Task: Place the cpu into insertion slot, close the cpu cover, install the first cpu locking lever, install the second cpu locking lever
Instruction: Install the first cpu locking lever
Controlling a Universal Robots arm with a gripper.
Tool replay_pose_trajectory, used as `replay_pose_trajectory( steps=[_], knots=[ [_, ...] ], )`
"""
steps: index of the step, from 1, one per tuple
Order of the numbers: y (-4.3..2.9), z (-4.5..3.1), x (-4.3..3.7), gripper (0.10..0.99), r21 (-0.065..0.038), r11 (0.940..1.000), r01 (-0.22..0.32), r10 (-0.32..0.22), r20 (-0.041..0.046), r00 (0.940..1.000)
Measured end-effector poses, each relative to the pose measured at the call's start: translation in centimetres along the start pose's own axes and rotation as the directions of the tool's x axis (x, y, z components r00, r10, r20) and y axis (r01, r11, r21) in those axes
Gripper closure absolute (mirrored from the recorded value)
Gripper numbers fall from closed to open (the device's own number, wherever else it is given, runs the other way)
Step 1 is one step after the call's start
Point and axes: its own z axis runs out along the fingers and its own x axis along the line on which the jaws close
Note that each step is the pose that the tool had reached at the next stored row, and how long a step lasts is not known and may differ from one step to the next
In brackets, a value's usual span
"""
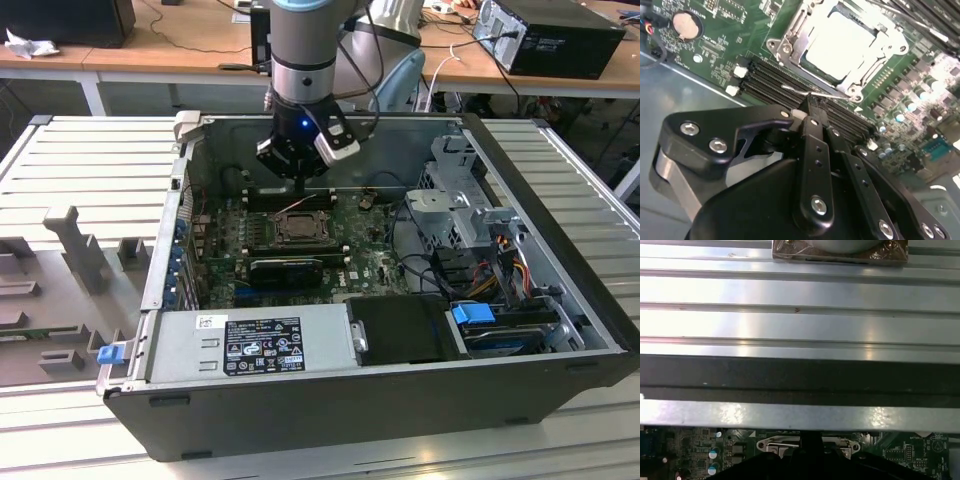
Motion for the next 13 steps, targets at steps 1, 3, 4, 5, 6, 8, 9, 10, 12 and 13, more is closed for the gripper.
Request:
replay_pose_trajectory(
  steps=[1, 3, 4, 5, 6, 8, 9, 10, 12, 13],
  knots=[
    [0.0, 0.06, -0.02, 0.98, -0.001, 1.0, 0.008, -0.008, -0.0007, 1.0],
    [0.11, 0.22, -0.19, 0.98, -0.001, 0.9999, 0.015, -0.015, -0.0013, 0.9999],
    [0.19, 0.28, -0.25, 0.98, -0.001, 0.9999, 0.015, -0.015, -0.0012, 0.9999],
    [0.27, 0.33, -0.3, 0.98, -0.001, 0.9999, 0.015, -0.015, -0.0013, 0.9999],
    [0.34, 0.39, -0.36, 0.98, -0.001, 0.9999, 0.015, -0.015, -0.0013, 0.9999],
    [0.36, 0.59, -0.54, 0.98, -0.002, 0.9999, 0.015, -0.015, -0.0012, 0.9999],
    [0.36, 0.65, -0.61, 0.98, -0.001, 0.9999, 0.015, -0.015, -0.0012, 0.9999],
    [0.34, 0.67, -0.61, 0.98, -0.001, 0.9999, 0.015, -0.015, -0.0008, 0.9999],
    [0.21, 0.7, -0.61, 0.98, -0.001, 0.9999, 0.015, -0.015, -0.0003, 0.9999],
    [0.12, 0.82, -0.61, 0.98, -0.002, 0.9999, 0.015, -0.015, -0.0001, 0.9999]
  ],
)
